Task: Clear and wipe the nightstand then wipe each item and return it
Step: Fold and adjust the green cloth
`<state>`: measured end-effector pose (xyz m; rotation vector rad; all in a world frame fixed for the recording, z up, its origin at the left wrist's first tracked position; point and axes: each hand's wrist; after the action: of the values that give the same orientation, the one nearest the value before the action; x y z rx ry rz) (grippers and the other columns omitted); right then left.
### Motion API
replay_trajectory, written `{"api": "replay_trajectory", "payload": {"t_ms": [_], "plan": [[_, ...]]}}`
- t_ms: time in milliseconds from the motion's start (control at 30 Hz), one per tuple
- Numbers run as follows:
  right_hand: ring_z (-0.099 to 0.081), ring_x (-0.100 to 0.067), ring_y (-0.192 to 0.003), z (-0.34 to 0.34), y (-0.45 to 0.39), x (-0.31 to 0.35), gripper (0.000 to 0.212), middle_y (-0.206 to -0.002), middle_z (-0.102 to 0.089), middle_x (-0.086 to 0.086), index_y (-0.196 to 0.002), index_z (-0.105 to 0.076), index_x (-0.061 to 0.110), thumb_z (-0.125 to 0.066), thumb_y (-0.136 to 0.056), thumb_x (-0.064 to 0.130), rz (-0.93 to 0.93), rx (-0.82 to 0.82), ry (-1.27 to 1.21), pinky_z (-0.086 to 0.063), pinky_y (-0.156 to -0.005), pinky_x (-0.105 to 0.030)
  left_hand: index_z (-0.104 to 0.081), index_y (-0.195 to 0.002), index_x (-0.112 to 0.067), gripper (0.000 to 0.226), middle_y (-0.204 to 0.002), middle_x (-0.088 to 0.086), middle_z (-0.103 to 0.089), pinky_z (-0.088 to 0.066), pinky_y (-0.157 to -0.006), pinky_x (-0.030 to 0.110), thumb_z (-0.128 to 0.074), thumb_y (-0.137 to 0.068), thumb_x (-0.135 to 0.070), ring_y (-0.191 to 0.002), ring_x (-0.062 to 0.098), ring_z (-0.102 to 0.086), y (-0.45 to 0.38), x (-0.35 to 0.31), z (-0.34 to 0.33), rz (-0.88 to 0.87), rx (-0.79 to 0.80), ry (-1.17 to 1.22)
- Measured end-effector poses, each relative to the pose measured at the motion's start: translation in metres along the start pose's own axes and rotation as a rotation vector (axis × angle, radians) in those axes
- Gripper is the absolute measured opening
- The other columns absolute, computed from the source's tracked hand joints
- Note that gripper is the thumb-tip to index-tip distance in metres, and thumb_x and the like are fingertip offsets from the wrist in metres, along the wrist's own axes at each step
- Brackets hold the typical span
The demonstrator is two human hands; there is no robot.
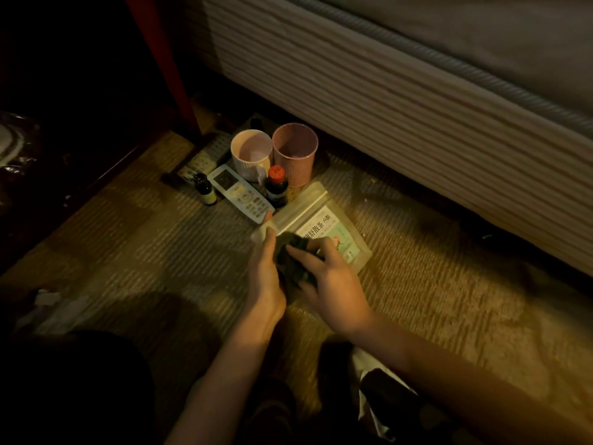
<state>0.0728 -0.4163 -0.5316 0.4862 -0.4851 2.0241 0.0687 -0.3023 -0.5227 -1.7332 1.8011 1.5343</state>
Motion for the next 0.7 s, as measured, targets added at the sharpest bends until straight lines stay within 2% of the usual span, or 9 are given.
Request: {"api": "replay_trajectory", "payload": {"t_ms": [67, 133, 200, 267, 333, 467, 533, 633, 700], "plan": [[-0.056, -0.02, -0.095, 0.006, -0.012, -0.014, 0.046, -0.113, -0.049, -0.008, -0.13, -0.056, 0.018, -0.062, -0.084, 0.022, -0.067, -0.031, 0.063, -0.054, -0.076, -0.033, -0.058, -0.117, -0.028, 0.027, -0.114, 0.007, -0.067, -0.049, -0.092, 0.04, -0.037, -0.1, -0.033, -0.108, 0.024, -0.063, 0.0, 0.001, 0.001, -0.006, 0.0, -0.031], [-0.05, -0.017, -0.107, 0.009, -0.026, -0.032, 0.051, -0.124, -0.041, -0.004, -0.137, -0.048, 0.023, -0.06, -0.088, 0.02, -0.205, -0.021, 0.083, -0.049, -0.089, -0.03, -0.057, -0.108, -0.033, 0.022, -0.111, 0.005, -0.066, -0.047, -0.093, 0.041, -0.036, -0.101, -0.032, -0.109, 0.023, -0.061, -0.001, 0.001, 0.002, 0.005, -0.014, -0.035], [-0.049, -0.018, -0.113, 0.012, -0.04, -0.049, 0.049, -0.13, -0.037, -0.003, -0.138, -0.045, 0.023, -0.056, -0.091, 0.02, -0.324, -0.011, 0.089, -0.047, -0.095, -0.031, -0.054, -0.114, -0.034, 0.024, -0.116, 0.005, -0.064, -0.047, -0.094, 0.039, -0.035, -0.1, -0.034, -0.111, 0.021, -0.06, -0.004, 0.001, 0.003, 0.005, -0.019, -0.031], [-0.052, -0.022, -0.111, 0.016, -0.049, -0.064, 0.044, -0.13, -0.039, -0.006, -0.137, -0.047, 0.021, -0.053, -0.093, 0.02, -0.458, 0.001, 0.078, -0.047, -0.095, -0.036, -0.051, -0.128, -0.03, 0.033, -0.123, 0.004, -0.062, -0.046, -0.095, 0.039, -0.033, -0.101, -0.034, -0.113, 0.019, -0.059, -0.005, 0.002, 0.003, -0.014, -0.026, -0.028], [-0.053, -0.026, -0.11, 0.021, -0.047, -0.076, 0.042, -0.129, -0.04, -0.009, -0.137, -0.048, 0.02, -0.05, -0.095, 0.018, -0.559, 0.032, 0.056, -0.047, -0.095, -0.037, -0.048, -0.133, -0.029, 0.037, -0.127, 0.005, -0.06, -0.046, -0.098, 0.041, -0.033, -0.1, -0.035, -0.116, 0.019, -0.058, -0.005, 0.004, 0.003, -0.036, -0.023, -0.022], [-0.048, -0.02, -0.113, 0.02, -0.022, -0.071, 0.05, -0.127, -0.041, -0.007, -0.139, -0.045, 0.017, -0.054, -0.091, 0.008, -0.423, -0.072, -0.005, -0.042, -0.094, -0.024, -0.05, -0.12, -0.04, 0.026, -0.12, -0.001, -0.062, -0.046, -0.098, 0.041, -0.034, -0.1, -0.035, -0.115, 0.018, -0.058, -0.005, 0.011, 0.002, -0.057, -0.021, -0.032], [-0.044, -0.016, -0.117, 0.012, -0.009, -0.054, 0.058, -0.13, -0.04, -0.005, -0.141, -0.042, 0.016, -0.057, -0.087, 0.004, -0.333, -0.099, -0.092, -0.039, -0.097, -0.021, -0.051, -0.118, -0.042, 0.025, -0.12, 0.0, -0.062, -0.047, -0.097, 0.041, -0.035, -0.099, -0.036, -0.114, 0.018, -0.059, -0.006, 0.014, 0.002, -0.052, -0.023, -0.036], [-0.047, -0.02, -0.116, -0.001, 0.014, -0.027, 0.069, -0.127, -0.045, -0.007, -0.143, -0.039, 0.017, -0.064, -0.079, 0.006, -0.172, -0.01, -0.074, -0.04, -0.097, -0.027, -0.052, -0.124, -0.031, 0.03, -0.114, 0.006, -0.067, -0.05, -0.093, 0.04, -0.038, -0.099, -0.036, -0.106, 0.019, -0.064, -0.006, 0.013, 0.003, -0.032, -0.053, -0.048], [-0.047, -0.019, -0.116, -0.005, 0.026, -0.015, 0.067, -0.125, -0.046, -0.007, -0.143, -0.039, 0.016, -0.059, -0.079, 0.016, -0.093, 0.053, -0.083, -0.039, -0.097, -0.025, -0.055, -0.125, -0.018, 0.033, -0.111, 0.008, -0.069, -0.052, -0.089, 0.039, -0.047, -0.095, -0.031, -0.103, 0.021, -0.066, -0.006, 0.014, 0.006, -0.023, -0.057, -0.056]]}}
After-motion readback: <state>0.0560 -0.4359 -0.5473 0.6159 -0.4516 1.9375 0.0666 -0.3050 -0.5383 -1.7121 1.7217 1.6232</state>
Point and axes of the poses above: each hand's wrist, its own y-axis away from the middle knuckle, its own z-axis out of the back of the hand, x = y × z
